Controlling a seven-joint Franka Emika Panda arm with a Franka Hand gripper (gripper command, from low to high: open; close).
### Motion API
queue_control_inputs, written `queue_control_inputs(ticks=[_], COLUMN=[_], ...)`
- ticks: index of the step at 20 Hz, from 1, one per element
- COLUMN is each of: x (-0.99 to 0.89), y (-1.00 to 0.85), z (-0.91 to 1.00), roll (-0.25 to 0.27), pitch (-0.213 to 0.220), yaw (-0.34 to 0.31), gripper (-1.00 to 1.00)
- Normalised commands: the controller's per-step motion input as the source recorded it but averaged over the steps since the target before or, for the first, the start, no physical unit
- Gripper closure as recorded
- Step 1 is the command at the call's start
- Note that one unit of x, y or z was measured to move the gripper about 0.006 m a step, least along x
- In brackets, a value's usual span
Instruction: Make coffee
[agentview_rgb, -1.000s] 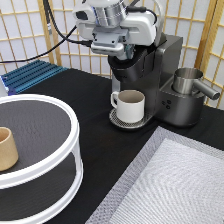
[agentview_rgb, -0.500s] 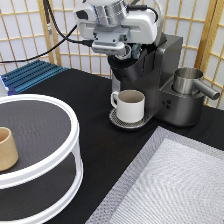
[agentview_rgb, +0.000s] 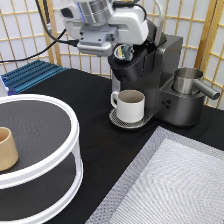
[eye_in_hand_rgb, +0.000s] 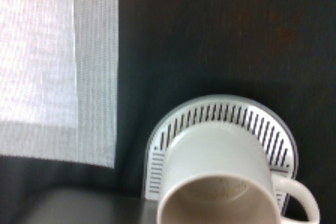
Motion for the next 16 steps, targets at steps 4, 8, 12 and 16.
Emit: queue_control_inputs(ticks=[4, 8, 12, 16], x=[-0.17, 0.1, 0.37, 0.4], y=[0.72, 0.9, 0.93, 0.68], z=[1.0, 1.0, 0.99, 0.29], roll=[0.001, 0.02, 0.013, -0.005], pitch=[-0.104, -0.011, 0.021, 0.036], yaw=[-0.049, -0.013, -0.018, -0.035], gripper=[-1.0, -1.0, -1.0, -1.0])
